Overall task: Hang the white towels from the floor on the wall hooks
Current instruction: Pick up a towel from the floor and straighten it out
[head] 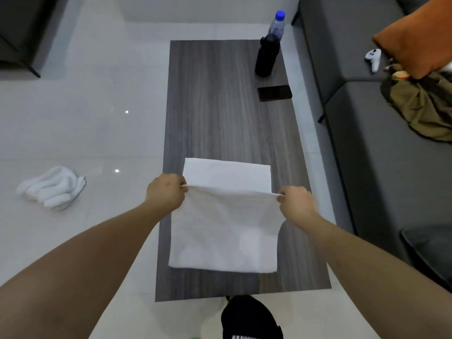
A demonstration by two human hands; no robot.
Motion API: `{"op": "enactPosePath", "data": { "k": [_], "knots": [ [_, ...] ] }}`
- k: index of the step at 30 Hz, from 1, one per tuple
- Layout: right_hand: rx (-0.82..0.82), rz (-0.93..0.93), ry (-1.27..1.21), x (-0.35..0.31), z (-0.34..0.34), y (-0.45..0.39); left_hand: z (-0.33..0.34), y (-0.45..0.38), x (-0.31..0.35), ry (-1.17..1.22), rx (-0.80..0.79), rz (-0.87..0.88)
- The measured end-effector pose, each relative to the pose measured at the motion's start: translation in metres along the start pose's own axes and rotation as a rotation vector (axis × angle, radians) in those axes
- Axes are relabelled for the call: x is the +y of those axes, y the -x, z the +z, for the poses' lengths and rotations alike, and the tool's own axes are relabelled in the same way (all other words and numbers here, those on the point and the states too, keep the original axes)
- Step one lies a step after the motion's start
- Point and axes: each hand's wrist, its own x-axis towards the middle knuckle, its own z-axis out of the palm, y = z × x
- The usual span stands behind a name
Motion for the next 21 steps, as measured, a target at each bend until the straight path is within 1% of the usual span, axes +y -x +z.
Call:
{"op": "enactPosePath", "data": {
  "k": [5,8,10,12,15,19,21],
  "knots": [
    [0.031,0.042,-0.096,-0.007,0.002,-0.085,0.013,-0.075,0.014,0.031,0.063,-0.043],
    [0.068,0.055,-0.090,-0.004,0.023,-0.116,0.040,-0.105,0.019,0.080,0.120,-0.039],
    [0.089,0.042,-0.084,0.000,0.045,-0.123,0.062,-0.110,0.017,0.089,0.110,-0.038],
    [0.046,0.025,-0.103,0.003,0.075,-0.118,0.090,-0.105,0.013,0.106,0.046,-0.046],
    [-0.068,-0.037,-0.114,0.005,0.124,-0.087,0.136,-0.071,0.005,0.124,-0.100,-0.041],
    [-0.257,-0.183,-0.103,-0.003,0.184,-0.033,0.184,-0.016,-0.001,0.056,-0.322,0.029],
    [-0.318,-0.281,-0.071,-0.007,0.207,-0.004,0.203,0.005,-0.003,-0.024,-0.446,0.112]
  ]
}}
